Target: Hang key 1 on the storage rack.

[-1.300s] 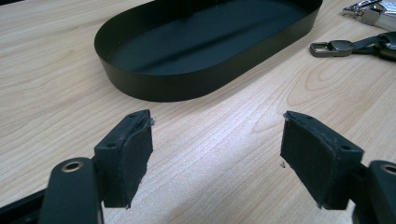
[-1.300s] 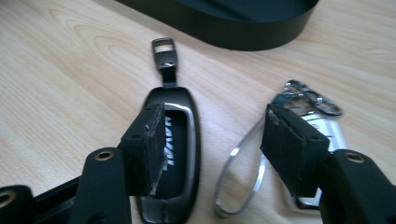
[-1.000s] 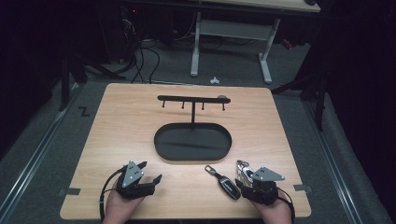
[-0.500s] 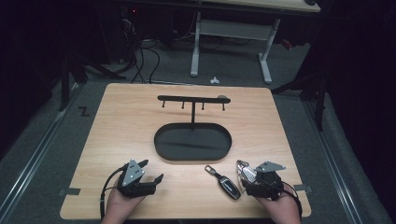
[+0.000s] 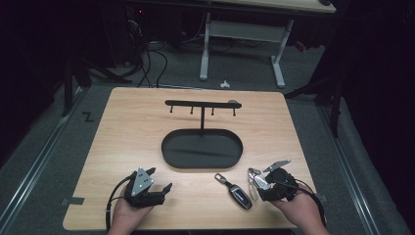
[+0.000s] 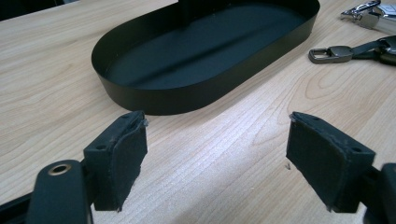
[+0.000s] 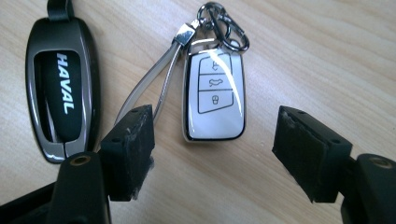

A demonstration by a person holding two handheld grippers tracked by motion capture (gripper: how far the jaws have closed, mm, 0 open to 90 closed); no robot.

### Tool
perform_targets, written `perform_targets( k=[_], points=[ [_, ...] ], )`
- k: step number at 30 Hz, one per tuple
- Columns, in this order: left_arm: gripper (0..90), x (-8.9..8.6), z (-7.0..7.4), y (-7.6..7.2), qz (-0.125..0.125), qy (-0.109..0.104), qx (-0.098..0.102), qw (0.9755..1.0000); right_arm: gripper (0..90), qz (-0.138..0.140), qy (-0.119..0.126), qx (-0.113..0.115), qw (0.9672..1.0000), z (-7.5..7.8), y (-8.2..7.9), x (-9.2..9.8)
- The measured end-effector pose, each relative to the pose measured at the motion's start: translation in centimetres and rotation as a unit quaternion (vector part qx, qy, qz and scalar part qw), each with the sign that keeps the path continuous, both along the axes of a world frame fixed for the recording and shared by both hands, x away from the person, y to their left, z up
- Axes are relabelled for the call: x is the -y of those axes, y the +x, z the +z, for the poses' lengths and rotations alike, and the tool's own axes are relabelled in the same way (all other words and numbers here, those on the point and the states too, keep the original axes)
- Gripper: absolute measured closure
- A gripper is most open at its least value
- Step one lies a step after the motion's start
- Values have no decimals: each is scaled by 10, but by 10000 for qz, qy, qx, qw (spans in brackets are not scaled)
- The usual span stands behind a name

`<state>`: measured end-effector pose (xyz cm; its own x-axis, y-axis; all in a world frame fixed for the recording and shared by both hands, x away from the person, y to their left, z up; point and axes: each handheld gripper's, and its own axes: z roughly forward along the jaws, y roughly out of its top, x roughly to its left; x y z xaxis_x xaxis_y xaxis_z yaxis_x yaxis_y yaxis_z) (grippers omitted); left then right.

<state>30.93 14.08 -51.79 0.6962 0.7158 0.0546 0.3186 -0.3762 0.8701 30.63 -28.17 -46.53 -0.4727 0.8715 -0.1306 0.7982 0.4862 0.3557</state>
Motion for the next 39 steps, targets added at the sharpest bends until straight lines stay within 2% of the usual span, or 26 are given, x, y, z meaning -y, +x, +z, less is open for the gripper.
perform_targets(
  k=[3,4,7,8,9,19,27,29,32,35,39],
  points=[
    [207,0,-1,0,-18,11,-18,10000,295,15,-101,-203,9997,5,5,-1],
    [207,0,-1,0,-32,17,-46,10000,295,29,-146,-334,9993,8,8,-2],
    [205,1,-1,0,-53,26,-80,10000,302,3,-168,-454,9988,11,11,-3],
    [204,1,-1,0,-62,32,-92,9999,318,39,-217,-610,9979,14,15,-4],
    [204,1,-1,0,-67,37,-92,9999,320,36,-259,-672,9974,16,18,-5],
    [199,1,-1,-2,-130,-10,-45,9999,352,59,-417,-1056,9935,21,30,-12],
    [192,0,0,-3,-121,-38,-88,9999,363,171,-393,-1195,9919,22,33,-22],
    [180,0,0,-2,-96,-69,-109,9999,362,215,-434,-1173,9919,22,33,-26],
    [176,-1,2,-2,-101,-159,-157,9997,363,311,-462,-1014,9933,23,29,-38],
    [172,-2,4,-2,-126,-236,-198,9994,375,297,-424,-1022,9934,22,29,-43],
    [169,-1,6,-3,-144,-277,-143,9994,381,305,-325,-1111,9928,19,31,-55]
  ],
)
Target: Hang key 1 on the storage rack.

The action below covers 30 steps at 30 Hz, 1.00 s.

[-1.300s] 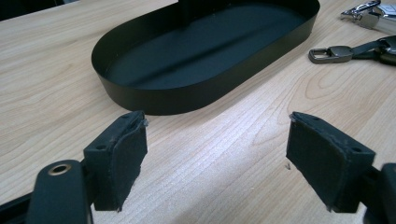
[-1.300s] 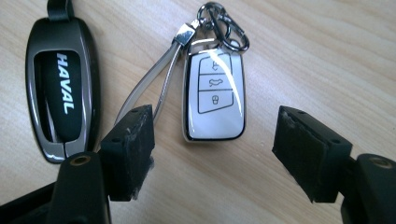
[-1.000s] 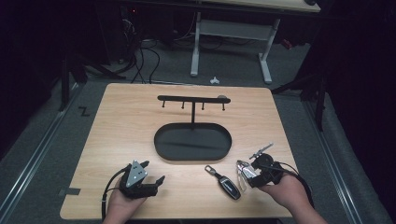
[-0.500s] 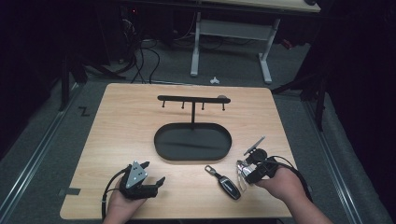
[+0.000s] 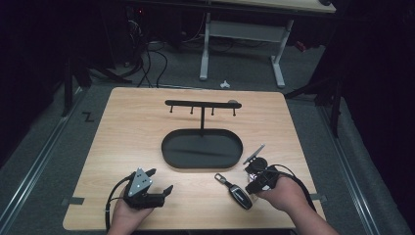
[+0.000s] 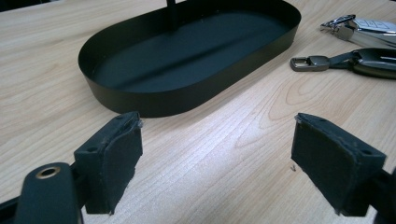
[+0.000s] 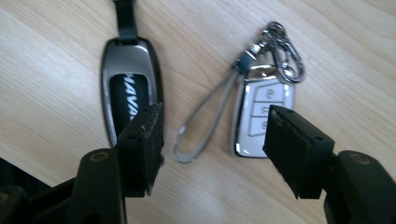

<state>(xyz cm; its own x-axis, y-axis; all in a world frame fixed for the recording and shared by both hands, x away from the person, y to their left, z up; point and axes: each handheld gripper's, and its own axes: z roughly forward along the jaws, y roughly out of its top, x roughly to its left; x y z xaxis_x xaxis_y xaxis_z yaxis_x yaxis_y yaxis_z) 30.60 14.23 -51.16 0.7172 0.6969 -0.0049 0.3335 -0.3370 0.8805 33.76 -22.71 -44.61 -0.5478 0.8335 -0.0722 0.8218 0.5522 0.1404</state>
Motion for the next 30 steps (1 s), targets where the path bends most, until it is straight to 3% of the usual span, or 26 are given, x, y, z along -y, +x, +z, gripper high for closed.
perform_targets(
  k=[10,13,14,15,16,18,22,23,24,27,30],
  points=[
    [162,1,1,1,-20,17,-86,10000,367,407,89,-42,9991,-8,7,-23],
    [158,1,2,2,-42,3,-111,9999,363,370,161,-98,9991,-11,9,-34],
    [157,1,2,1,-44,15,-112,9999,366,520,175,-54,9985,-12,12,-36],
    [154,1,2,1,-41,17,-107,9999,372,369,182,-103,9991,-12,12,-41],
    [153,1,2,1,-34,13,-103,9999,379,611,192,-21,9979,-13,16,-42],
    [155,0,1,2,-14,13,-92,10000,396,453,167,-152,9987,-16,18,-52],
    [156,0,0,3,-34,53,-161,9999,414,606,173,-209,9978,-20,25,-56],
    [156,0,0,3,-39,53,-165,9998,422,341,150,-329,9988,-21,24,-60],
    [158,0,0,3,-40,50,-169,9998,423,339,154,-336,9987,-22,25,-61],
    [170,0,0,3,-37,48,-148,9999,460,660,148,-313,9972,-28,31,-63],
    [174,0,0,3,-29,48,-151,9999,479,608,116,-334,9975,-31,32,-66]
  ],
)
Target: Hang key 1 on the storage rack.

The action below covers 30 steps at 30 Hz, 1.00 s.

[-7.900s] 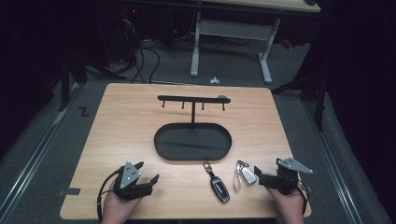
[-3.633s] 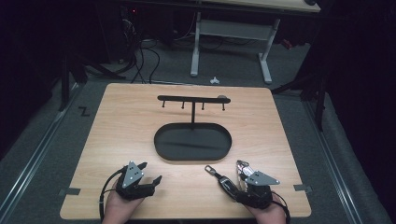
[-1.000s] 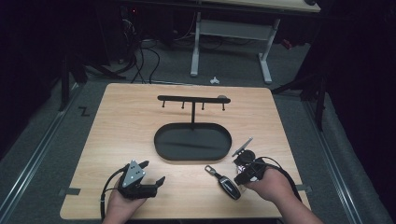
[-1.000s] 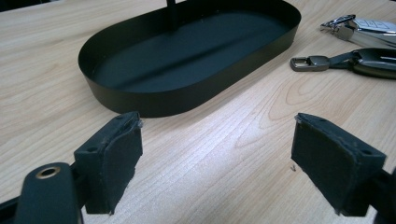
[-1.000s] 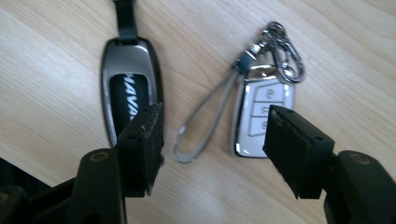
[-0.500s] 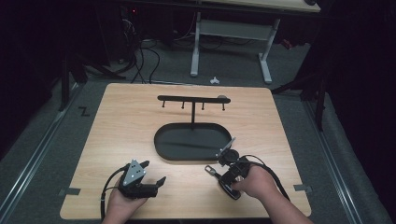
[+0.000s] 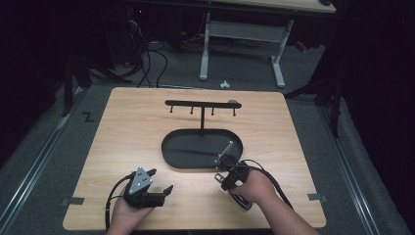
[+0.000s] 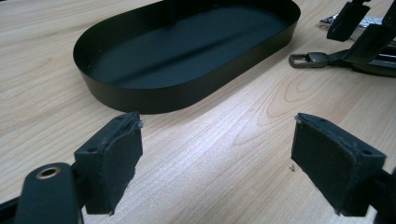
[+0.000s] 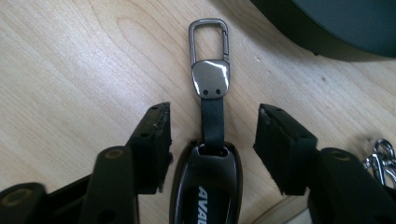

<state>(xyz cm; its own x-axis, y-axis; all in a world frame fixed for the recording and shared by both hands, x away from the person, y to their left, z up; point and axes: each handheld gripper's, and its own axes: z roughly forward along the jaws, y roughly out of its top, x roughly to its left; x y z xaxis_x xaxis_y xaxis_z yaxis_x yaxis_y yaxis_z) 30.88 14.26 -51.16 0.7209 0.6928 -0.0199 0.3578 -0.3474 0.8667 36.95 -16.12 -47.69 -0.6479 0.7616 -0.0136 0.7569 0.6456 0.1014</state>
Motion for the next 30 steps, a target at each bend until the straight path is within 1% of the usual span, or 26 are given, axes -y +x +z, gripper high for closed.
perform_targets(
  k=[1,3,4,5,6,7,9,11,13,14,15,16,17,19,26,27,30],
  points=[
    [176,0,0,0,-6,28,-3,10000,488,-82,12,-70,9999,-3,2,-2],
    [176,0,-1,0,-12,38,-6,10000,502,-94,16,-90,9999,-5,3,-2],
    [177,0,-1,0,-12,49,-7,10000,522,-123,1,-129,9998,-5,4,-2],
    [179,0,-1,0,-22,62,-12,10000,563,-196,-1,-187,9996,-7,6,0],
    [179,0,-2,0,-25,62,-6,10000,563,-196,-1,-187,9996,-7,6,0],
    [179,0,-2,0,-33,66,-4,10000,585,-168,16,-212,9996,-7,8,2],
    [184,0,-2,0,-47,80,18,10000,615,-167,20,-319,9993,-9,10,3],
    [187,0,-2,0,-59,89,5,9999,626,-274,-7,-499,9984,-11,12,4],
    [190,0,-3,0,-63,86,0,9999,656,-409,-35,-507,9979,-11,12,3],
    [191,1,-3,0,-64,92,2,9999,669,-352,-92,-487,9981,-12,12,2],
    [193,1,-3,0,-74,102,2,9999,739,-229,-246,-409,9986,-12,11,0],
    [194,1,-3,0,-74,102,2,9999,739,-229,-246,-409,9986,-12,11,0],
    [196,1,-3,-1,-73,107,8,9999,773,-182,-305,-412,9985,-12,12,-1],
    [197,1,-3,-1,-79,105,7,9999,790,-174,-298,-436,9985,-12,12,-2],
    [205,2,-3,-1,-118,82,-17,9999,793,-107,-299,-459,9984,-12,12,-2],
    [221,2,-3,-2,-162,88,-17,9998,793,-102,-319,-457,9984,-12,12,-2],
    [239,3,-3,-2,-183,118,0,9998,793,-44,-308,-443,9985,-12,12,-1]
  ],
)
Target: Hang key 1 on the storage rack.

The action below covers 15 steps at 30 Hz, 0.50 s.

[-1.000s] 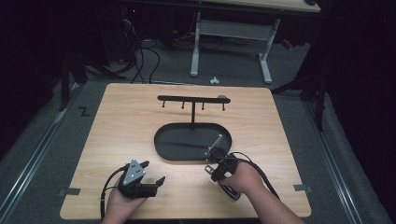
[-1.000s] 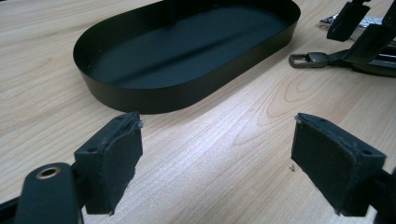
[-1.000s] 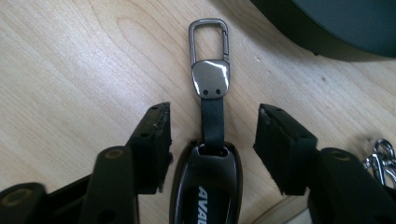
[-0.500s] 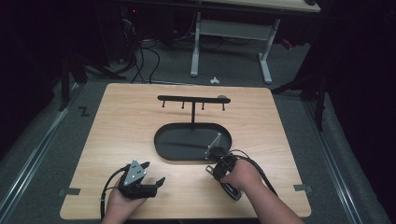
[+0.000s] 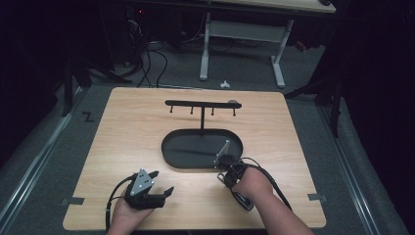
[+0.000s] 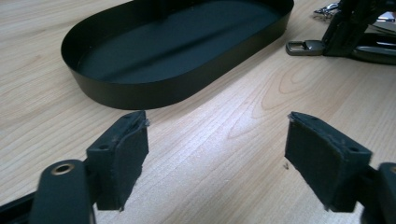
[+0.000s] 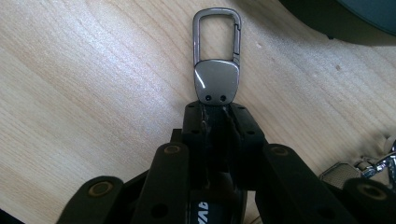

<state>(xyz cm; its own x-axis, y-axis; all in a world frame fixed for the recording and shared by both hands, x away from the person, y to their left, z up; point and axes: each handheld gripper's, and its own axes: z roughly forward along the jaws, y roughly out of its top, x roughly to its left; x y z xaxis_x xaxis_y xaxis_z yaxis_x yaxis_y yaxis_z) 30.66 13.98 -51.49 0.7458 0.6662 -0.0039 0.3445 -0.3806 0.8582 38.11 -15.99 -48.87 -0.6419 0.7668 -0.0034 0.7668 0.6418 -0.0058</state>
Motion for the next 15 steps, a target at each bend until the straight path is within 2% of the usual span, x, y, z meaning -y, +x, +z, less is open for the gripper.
perform_targets(
  k=[8,11,15],
  points=[
    [272,1,-3,0,-79,67,-50,9999,805,118,2,86,9999,0,-3,-1],
    [278,1,-4,0,-91,111,-41,9999,806,42,145,83,9999,1,-4,2],
    [280,0,-5,1,-73,97,-64,9999,806,112,212,155,9996,8,-7,4]
  ],
)
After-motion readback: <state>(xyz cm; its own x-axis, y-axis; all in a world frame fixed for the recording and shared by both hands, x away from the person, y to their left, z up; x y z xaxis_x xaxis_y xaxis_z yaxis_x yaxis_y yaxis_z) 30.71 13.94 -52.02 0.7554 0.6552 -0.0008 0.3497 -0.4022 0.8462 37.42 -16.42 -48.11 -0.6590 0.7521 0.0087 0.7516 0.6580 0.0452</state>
